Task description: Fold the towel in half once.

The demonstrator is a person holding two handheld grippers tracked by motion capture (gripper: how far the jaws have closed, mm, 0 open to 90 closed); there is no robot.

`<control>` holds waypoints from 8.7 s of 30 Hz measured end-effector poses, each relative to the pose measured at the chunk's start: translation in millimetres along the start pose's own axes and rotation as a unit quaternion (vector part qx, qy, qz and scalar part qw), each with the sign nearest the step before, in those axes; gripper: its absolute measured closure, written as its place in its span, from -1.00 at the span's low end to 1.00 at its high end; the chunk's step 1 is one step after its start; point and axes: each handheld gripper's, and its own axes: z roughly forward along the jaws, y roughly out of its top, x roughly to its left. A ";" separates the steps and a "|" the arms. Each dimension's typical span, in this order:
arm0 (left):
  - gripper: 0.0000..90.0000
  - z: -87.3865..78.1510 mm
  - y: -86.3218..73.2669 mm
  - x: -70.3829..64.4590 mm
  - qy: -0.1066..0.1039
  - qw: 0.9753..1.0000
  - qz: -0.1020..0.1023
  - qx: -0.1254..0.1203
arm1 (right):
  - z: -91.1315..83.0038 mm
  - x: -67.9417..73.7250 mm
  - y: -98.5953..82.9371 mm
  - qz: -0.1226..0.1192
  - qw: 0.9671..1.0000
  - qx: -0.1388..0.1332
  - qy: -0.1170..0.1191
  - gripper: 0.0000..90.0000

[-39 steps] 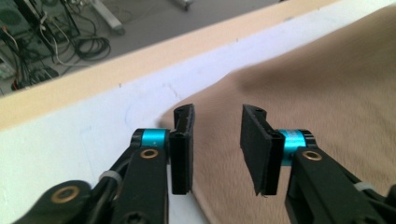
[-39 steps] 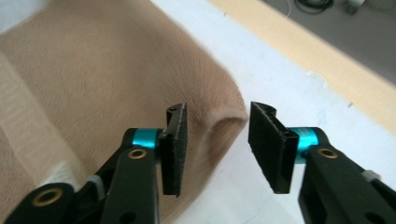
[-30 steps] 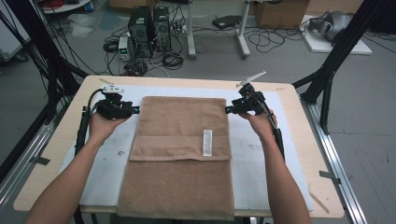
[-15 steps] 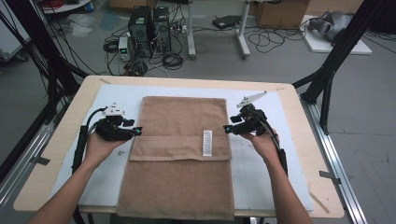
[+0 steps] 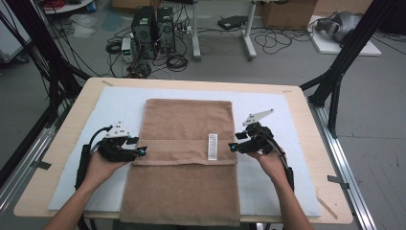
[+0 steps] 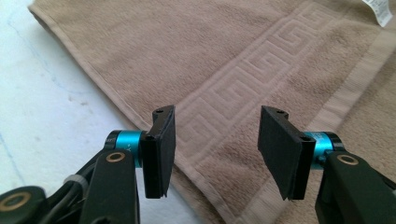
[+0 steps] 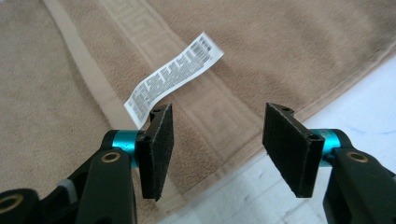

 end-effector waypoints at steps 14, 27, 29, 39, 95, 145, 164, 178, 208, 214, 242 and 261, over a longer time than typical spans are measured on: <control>0.22 5.8 -14.6 -9.1 -0.019 1.000 0.015 0.014 | 15.7 12.9 -11.0 -0.011 0.999 0.023 0.020 0.00; 0.54 14.1 -17.2 -11.9 -0.016 0.999 0.031 0.040 | 33.2 16.2 -17.4 -0.020 0.998 0.058 0.022 0.38; 0.64 14.0 -17.2 -12.9 -0.012 0.998 0.037 0.041 | 33.4 16.1 -17.1 -0.023 0.998 0.056 0.023 0.47; 0.89 12.3 -17.0 -11.5 -0.017 0.999 0.035 0.036 | 30.3 17.2 -15.7 -0.033 0.998 0.056 0.022 0.87; 0.92 -43.3 -26.2 -30.8 -0.041 0.998 0.011 -0.040 | -15.4 44.3 -20.7 -0.046 0.995 -0.005 0.083 0.93; 0.23 -19.7 21.8 11.1 0.000 1.000 -0.008 -0.028 | -21.4 2.3 29.4 -0.031 0.999 -0.029 0.032 0.03; 0.06 14.7 18.0 42.1 0.034 0.997 -0.067 0.005 | 13.6 -30.8 31.3 0.010 1.000 0.015 -0.025 -0.14; 0.12 42.5 8.6 50.6 0.033 0.995 -0.084 0.045 | 39.6 -45.8 21.7 0.039 0.998 0.028 -0.051 -0.12; 0.91 51.1 10.0 57.4 0.028 0.992 -0.121 0.002 | 51.4 -61.4 18.9 0.047 0.997 0.046 -0.033 0.83; 0.93 56.4 13.5 59.1 0.036 0.992 -0.124 0.005 | 52.4 -65.5 22.8 0.052 0.997 0.051 -0.041 0.84; 0.86 61.5 20.5 60.7 0.043 0.987 -0.158 -0.002 | 45.3 -69.4 23.3 0.065 0.997 0.024 -0.039 0.84; 0.69 60.4 29.7 65.0 0.048 0.991 -0.127 0.023 | 30.8 -80.4 12.3 0.101 0.993 0.008 -0.058 0.45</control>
